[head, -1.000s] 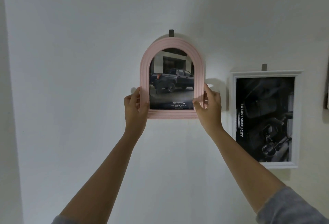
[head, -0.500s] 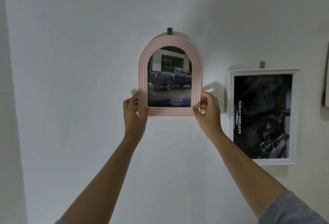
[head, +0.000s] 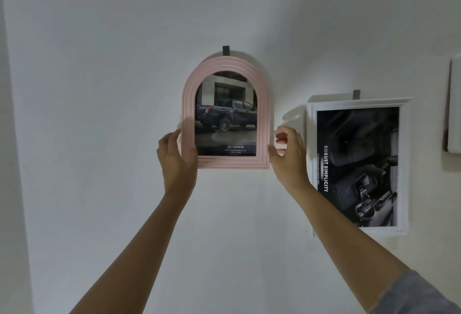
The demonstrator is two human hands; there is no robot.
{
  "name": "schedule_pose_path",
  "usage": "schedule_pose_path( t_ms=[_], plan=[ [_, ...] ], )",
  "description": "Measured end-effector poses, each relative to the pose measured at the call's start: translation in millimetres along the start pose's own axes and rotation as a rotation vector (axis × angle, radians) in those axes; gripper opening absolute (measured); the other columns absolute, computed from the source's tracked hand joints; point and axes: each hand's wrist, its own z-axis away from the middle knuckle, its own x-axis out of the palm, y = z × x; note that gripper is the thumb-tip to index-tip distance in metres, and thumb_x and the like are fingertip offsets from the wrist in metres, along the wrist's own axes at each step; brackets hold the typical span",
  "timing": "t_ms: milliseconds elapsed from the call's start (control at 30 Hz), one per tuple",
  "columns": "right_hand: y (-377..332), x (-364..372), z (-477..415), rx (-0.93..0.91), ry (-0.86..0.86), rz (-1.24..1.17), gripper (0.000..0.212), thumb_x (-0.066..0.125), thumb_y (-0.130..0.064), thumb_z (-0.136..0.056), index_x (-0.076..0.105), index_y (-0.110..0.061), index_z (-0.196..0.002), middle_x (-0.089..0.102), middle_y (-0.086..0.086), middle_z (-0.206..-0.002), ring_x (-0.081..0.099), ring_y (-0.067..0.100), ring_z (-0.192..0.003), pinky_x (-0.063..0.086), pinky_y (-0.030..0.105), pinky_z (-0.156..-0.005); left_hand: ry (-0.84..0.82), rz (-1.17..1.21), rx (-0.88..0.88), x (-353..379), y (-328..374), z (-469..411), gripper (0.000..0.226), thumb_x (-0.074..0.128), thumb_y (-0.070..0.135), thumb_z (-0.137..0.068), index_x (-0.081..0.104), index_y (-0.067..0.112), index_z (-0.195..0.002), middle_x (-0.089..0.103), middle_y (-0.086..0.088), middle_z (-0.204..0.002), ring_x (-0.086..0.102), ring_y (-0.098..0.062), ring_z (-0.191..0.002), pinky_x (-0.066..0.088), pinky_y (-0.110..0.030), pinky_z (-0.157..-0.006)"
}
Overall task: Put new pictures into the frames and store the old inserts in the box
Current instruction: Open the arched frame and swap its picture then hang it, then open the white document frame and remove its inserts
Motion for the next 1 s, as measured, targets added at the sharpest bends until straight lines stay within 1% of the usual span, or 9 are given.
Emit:
schedule_pose_path(
  t_ms=[67, 167, 267, 400, 533, 633, 700, 900, 1000],
  plan=[
    [-5.6, -16.6, -11.6, -0.038, 0.009, 0.000, 0.039, 0.060, 0.003, -0.082, 0.051, -0.003, -0.119, 0.051, 0.012, -0.113, 0.052, 0.016, -0.098, 0.049, 0.021, -0.079, 0.011, 0.001, 0.027, 5.7, 18.0, -2.8, 0.042, 0.052, 0.022, -0.093, 0.042, 0.014, -0.133, 0.040, -0.004, -0.135, 0.037, -0.016, -0.123, 0.032, -0.020, -0.095],
    [-7.4, -53.5, -36.8, -0.077, 0.022, 0.016, 0.035, 0.059, 0.000, -0.084, 0.053, -0.005, -0.119, 0.052, 0.012, -0.115, 0.052, 0.015, -0.099, 0.050, 0.027, -0.083, -0.009, 0.055, 0.119, 25.3, 52.2, -2.2, 0.040, 0.051, 0.019, -0.092, 0.044, 0.014, -0.131, 0.042, -0.004, -0.133, 0.039, -0.016, -0.123, 0.032, -0.020, -0.099],
    [2.0, -106.2, -63.2, -0.100, 0.024, 0.087, 0.035, 0.056, -0.002, -0.086, 0.054, -0.006, -0.120, 0.052, 0.011, -0.117, 0.053, 0.018, -0.103, 0.050, 0.036, -0.090, -0.045, 0.057, 0.238, 59.8, 98.8, 5.8, 0.041, 0.051, 0.020, -0.092, 0.045, 0.011, -0.132, 0.043, -0.006, -0.134, 0.039, -0.018, -0.124, 0.033, -0.029, -0.106],
    [28.5, -193.1, -90.6, -0.107, -0.004, 0.230, 0.037, 0.053, -0.007, -0.089, 0.052, -0.010, -0.125, 0.052, 0.008, -0.124, 0.050, 0.018, -0.114, 0.044, 0.036, -0.100, -0.070, 0.072, 0.340, 121.7, 167.9, 32.5, 0.047, 0.046, 0.028, -0.091, 0.044, 0.010, -0.133, 0.044, -0.007, -0.137, 0.038, -0.018, -0.128, 0.029, -0.027, -0.109],
    [77.0, -284.9, -111.9, -0.082, 0.016, 0.399, 0.040, 0.052, -0.009, -0.088, 0.051, -0.011, -0.128, 0.051, 0.009, -0.129, 0.049, 0.024, -0.118, 0.040, 0.041, -0.103, -0.173, 0.090, 0.437, 197.5, 224.9, 74.2, 0.045, 0.051, 0.021, -0.092, 0.044, 0.007, -0.135, 0.043, -0.008, -0.139, 0.037, -0.018, -0.130, 0.026, -0.021, -0.108],
    [117.0, -346.8, -120.3, -0.020, 0.034, 0.477, 0.043, 0.050, -0.008, -0.089, 0.048, -0.011, -0.131, 0.047, 0.010, -0.132, 0.044, 0.025, -0.123, 0.033, 0.029, -0.104, -0.235, 0.049, 0.504, 251.7, 257.3, 108.2, 0.047, 0.050, 0.023, -0.092, 0.043, 0.008, -0.136, 0.042, -0.008, -0.141, 0.036, -0.019, -0.131, 0.024, -0.021, -0.108],
    [141.8, -383.2, -123.7, 0.001, 0.073, 0.509, 0.044, 0.048, -0.008, -0.090, 0.045, -0.011, -0.134, 0.045, 0.010, -0.134, 0.040, 0.024, -0.126, 0.031, 0.028, -0.102, -0.242, 0.022, 0.533, 287.5, 275.0, 130.5, 0.048, 0.049, 0.025, -0.092, 0.042, 0.009, -0.137, 0.042, -0.007, -0.141, 0.036, -0.018, -0.131, 0.022, -0.020, -0.105],
    [207.2, -442.9, -127.2, 0.098, 0.063, 0.506, 0.047, 0.046, -0.009, -0.093, 0.037, -0.011, -0.139, 0.039, 0.009, -0.141, 0.036, 0.024, -0.130, 0.030, 0.030, -0.105, -0.304, -0.008, 0.458, 369.5, 312.4, 175.4, 0.056, 0.043, 0.032, -0.094, 0.026, 0.016, -0.145, 0.032, -0.003, -0.148, 0.027, -0.017, -0.135, 0.028, -0.031, -0.109],
    [233.1, -450.7, -127.6, 0.136, 0.083, 0.425, 0.045, 0.046, -0.010, -0.093, 0.040, -0.011, -0.137, 0.043, 0.010, -0.133, 0.046, 0.023, -0.120, 0.039, 0.035, -0.104, -0.283, -0.030, 0.374, 394.9, 317.9, 185.0, 0.059, 0.044, 0.031, -0.094, 0.018, 0.019, -0.146, 0.032, -0.001, -0.143, 0.032, -0.015, -0.126, 0.037, -0.027, -0.100]
  ],
)
